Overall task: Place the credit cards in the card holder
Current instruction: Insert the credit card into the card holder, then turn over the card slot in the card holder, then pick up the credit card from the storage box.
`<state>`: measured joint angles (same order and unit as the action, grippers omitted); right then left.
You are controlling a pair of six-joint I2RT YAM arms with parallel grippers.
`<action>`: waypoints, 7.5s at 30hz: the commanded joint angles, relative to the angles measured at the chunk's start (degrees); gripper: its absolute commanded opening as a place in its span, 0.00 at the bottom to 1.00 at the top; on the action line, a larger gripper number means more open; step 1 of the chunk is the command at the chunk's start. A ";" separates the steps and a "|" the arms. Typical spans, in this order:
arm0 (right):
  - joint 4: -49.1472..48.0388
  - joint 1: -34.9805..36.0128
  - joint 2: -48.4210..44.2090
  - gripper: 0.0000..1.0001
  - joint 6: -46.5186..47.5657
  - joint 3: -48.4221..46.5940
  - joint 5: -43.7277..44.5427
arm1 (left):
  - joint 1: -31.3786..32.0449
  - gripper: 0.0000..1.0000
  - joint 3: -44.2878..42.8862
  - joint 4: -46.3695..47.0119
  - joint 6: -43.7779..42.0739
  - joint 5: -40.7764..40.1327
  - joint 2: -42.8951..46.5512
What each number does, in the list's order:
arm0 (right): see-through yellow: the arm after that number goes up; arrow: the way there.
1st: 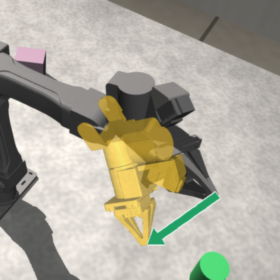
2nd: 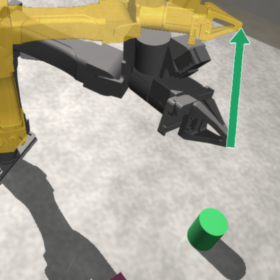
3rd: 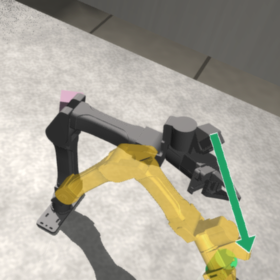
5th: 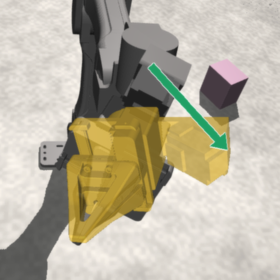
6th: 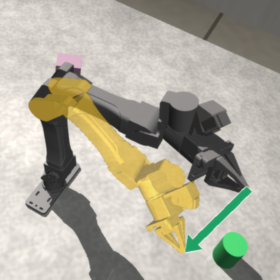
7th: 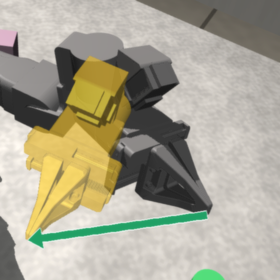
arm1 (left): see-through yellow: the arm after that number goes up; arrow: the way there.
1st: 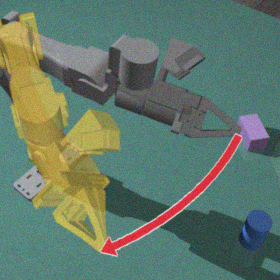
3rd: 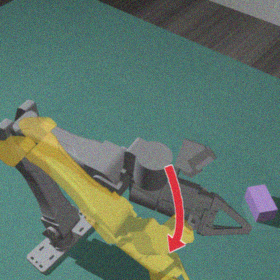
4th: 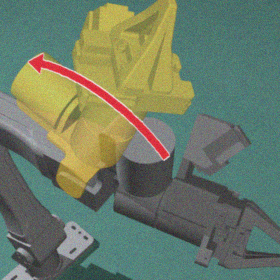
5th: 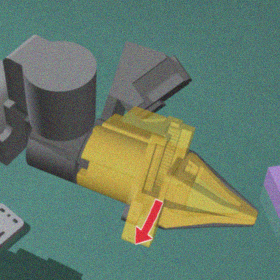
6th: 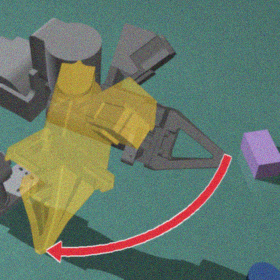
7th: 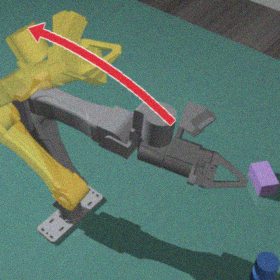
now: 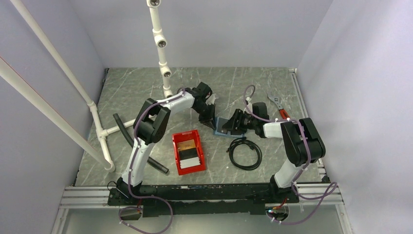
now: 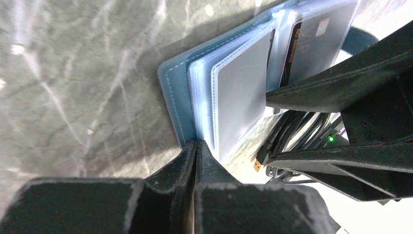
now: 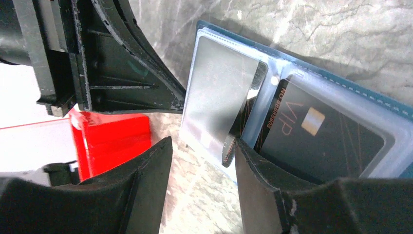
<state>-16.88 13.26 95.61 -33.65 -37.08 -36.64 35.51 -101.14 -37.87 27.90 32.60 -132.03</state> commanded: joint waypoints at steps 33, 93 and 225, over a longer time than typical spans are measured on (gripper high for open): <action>9.54 -1.30 2.62 0.02 6.25 -8.68 2.03 | -1.71 0.21 2.00 11.00 4.17 2.76 4.77; 6.47 -17.12 -7.17 0.51 -5.01 0.32 -3.75 | 6.27 0.42 -1.19 22.44 11.61 12.40 1.79; 35.88 45.23 -7.78 0.00 44.49 -28.12 5.36 | -14.85 0.63 42.24 -5.27 2.25 -13.07 59.33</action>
<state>27.92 58.24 95.33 17.15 -68.27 -35.38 20.84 -52.42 -38.76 32.12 21.12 -77.47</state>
